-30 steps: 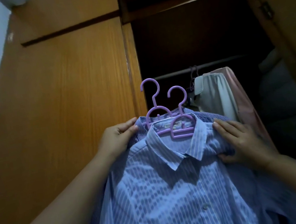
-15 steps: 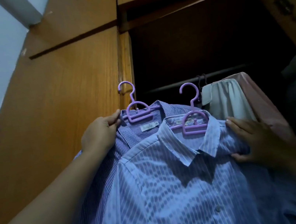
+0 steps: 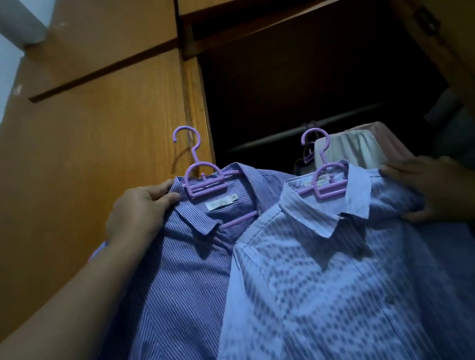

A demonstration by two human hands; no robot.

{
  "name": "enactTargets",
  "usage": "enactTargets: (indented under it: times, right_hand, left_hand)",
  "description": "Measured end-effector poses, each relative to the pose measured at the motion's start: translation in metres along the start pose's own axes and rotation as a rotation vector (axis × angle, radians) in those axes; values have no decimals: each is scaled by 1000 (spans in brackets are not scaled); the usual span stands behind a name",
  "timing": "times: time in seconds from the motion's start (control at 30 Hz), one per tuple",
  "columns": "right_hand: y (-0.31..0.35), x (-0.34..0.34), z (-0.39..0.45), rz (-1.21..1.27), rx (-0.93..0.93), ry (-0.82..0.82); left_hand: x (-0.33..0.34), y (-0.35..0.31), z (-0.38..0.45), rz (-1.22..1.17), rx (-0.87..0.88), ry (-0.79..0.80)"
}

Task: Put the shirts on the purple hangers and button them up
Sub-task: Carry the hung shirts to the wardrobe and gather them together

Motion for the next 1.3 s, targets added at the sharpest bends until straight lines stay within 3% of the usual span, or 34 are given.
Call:
enactTargets:
  times: [0.37, 0.73, 1.13, 1.3]
  right_hand:
    - [-2, -58, -6, -145, 101, 253]
    - [-32, -95, 2, -270, 196, 372]
    - [22, -112, 39, -460, 241, 156]
    - [33, -91, 58, -388, 308, 52]
  left_hand:
    - [-13, -7, -3, 169, 17, -8]
    - [-33, -12, 2, 239, 59, -36]
    - [-38, -25, 2, 249, 84, -31]
    - [-31, -26, 1, 278, 94, -15]
Point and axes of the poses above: each hand's wrist, its own z-axis towards the middle knuckle, its own x-axis out of the palm, y = z × x, the point moved 7 cm from there along z, towards the middle knuckle, and after that the axes turned 9 degrees about -z, right-handed, at the moved point
